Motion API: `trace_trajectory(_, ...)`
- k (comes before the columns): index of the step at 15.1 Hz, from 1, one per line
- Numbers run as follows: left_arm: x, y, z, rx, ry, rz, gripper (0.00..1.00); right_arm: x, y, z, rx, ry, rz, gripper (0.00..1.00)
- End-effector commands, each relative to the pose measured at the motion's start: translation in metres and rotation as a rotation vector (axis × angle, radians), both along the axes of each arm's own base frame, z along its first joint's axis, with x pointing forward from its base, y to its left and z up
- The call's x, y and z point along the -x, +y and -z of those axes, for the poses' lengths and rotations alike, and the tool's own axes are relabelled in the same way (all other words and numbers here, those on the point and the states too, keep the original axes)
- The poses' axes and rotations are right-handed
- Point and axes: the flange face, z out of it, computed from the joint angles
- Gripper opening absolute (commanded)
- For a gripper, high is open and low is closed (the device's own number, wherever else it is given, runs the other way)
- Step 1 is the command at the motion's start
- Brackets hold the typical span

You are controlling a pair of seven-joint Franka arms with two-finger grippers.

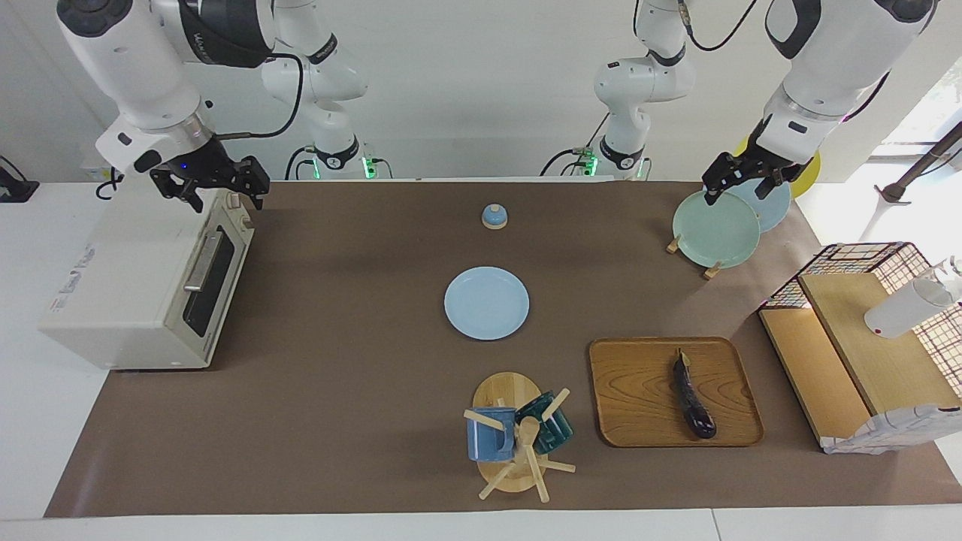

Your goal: Put eggplant into oven

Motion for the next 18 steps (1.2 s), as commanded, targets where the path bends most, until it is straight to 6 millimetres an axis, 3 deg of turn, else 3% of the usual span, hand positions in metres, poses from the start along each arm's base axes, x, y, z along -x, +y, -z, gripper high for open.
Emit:
trace_trajectory(1, 0.007, 0.001, -0.002, -0.016, -0.020, 0.015, 1.00, 0.006, -0.001, -0.001, -0.018, 0.001, 0.021, 1.00)
trace_trajectory(10, 0.006, 0.001, -0.002, -0.016, -0.028, 0.012, 1.00, 0.006, -0.001, -0.001, -0.018, -0.001, 0.021, 1.00)
trace_trajectory(14, -0.004, 0.001, -0.006, -0.002, -0.096, 0.008, 1.00, 0.006, -0.002, -0.001, -0.018, 0.001, 0.023, 1.00)
trace_trajectory(18, -0.031, -0.001, 0.023, 0.020, -0.097, 0.008, 1.00, 0.006, 0.000, -0.001, -0.018, 0.001, 0.020, 1.00)
